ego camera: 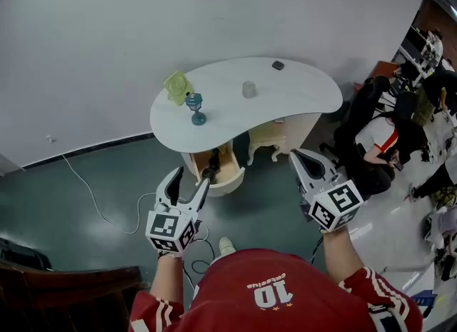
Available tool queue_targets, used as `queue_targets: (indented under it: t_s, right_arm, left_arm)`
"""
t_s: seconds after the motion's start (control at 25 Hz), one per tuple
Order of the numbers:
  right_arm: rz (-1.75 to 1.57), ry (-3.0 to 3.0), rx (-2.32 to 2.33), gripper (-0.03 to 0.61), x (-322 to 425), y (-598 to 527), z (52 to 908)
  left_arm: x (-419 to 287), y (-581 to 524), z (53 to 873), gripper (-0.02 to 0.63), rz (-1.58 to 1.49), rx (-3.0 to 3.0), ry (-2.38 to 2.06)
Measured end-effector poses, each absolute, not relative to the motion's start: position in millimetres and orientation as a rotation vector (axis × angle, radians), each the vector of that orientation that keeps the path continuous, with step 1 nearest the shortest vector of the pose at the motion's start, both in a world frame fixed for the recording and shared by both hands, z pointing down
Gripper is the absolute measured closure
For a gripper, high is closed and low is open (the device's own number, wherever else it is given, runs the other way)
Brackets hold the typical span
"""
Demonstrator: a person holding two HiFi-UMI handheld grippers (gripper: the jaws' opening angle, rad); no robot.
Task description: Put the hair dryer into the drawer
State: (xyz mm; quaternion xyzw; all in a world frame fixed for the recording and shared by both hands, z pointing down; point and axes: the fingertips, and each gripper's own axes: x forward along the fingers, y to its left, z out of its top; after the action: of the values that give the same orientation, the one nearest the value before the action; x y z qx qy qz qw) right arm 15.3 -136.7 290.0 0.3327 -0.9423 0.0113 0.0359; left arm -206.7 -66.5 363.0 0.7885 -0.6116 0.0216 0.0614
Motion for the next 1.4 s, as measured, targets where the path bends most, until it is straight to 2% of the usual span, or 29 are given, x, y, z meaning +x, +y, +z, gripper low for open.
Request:
queue_targets:
  t_s: [0.16,0.24,0.64,1.0,1.4]
  right_arm:
    - [0.056,-2.923,0.997,0.572,53,-107,280]
    - [0.050,-2.937,0.997,0.572,69,-95,276]
    - [-0.065,-3.010,0.812,0.572,125,-12,266]
    - [-0.088,-3.079,0.850,0.572,175,56,261]
    - [-0.029,-3.082,0.855,0.574,193,88,273]
  left_arm:
    - [-173,-33,333,0.366,0.027,2.366,-1.927]
    - [-154,-19,318,0.427,0.033,2.392,-1.966]
    - [-73,51,301,0.606,0.126,2.371,-2.136]
    - [-5,115,279,0.612,-0.112,2.428,-2.013]
    - [26,156,285,0.612,-0.032,2.418,-2.075]
